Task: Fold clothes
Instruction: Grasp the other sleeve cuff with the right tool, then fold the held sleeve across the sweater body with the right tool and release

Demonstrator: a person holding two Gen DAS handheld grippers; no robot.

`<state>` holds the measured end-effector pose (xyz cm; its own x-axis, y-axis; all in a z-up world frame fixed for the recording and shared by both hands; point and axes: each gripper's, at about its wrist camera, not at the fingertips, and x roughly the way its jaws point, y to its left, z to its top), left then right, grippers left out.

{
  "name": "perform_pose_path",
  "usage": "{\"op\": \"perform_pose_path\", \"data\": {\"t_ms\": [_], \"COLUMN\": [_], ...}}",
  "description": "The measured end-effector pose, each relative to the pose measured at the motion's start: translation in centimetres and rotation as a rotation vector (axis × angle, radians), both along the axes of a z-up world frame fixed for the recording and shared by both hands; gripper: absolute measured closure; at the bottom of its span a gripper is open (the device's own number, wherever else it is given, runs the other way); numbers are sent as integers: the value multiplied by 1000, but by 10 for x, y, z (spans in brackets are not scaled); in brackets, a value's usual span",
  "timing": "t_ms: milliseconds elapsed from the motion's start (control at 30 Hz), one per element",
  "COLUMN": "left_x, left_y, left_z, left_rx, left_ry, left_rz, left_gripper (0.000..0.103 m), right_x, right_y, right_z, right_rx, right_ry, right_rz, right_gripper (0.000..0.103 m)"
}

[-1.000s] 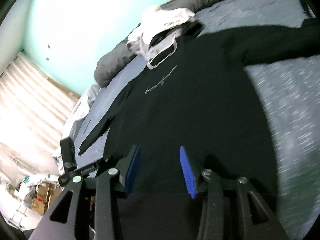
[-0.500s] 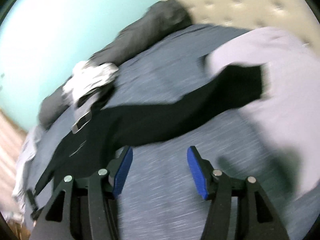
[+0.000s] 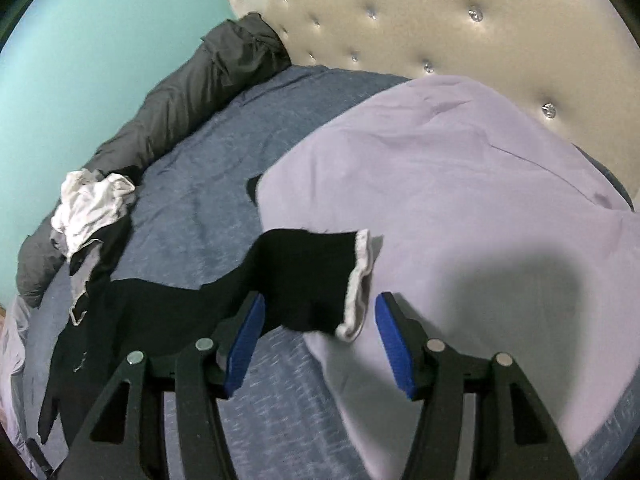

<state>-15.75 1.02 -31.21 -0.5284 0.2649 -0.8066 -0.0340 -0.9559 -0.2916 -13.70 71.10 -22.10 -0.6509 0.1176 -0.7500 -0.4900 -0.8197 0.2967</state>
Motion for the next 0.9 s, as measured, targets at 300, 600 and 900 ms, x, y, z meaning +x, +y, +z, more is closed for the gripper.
{"op": "perform_pose_path", "data": {"t_ms": [300,600,900], "left_x": [-2,-1,-2], "left_y": [-2,-2,-5], "left_z": [-2,0,0], "left_rx": [14,23,28], "left_ry": [2,2,-1], "left_rz": [12,13,18], "left_gripper": [23,23,23], "right_x": [-18,0,2], "right_y": [-7,6,26], "right_z": [-6,38,34], "right_rx": [67,92,76], "right_ry": [-5,29,-136], "right_rz": [33,53,31], "right_gripper": [92,99,99]}}
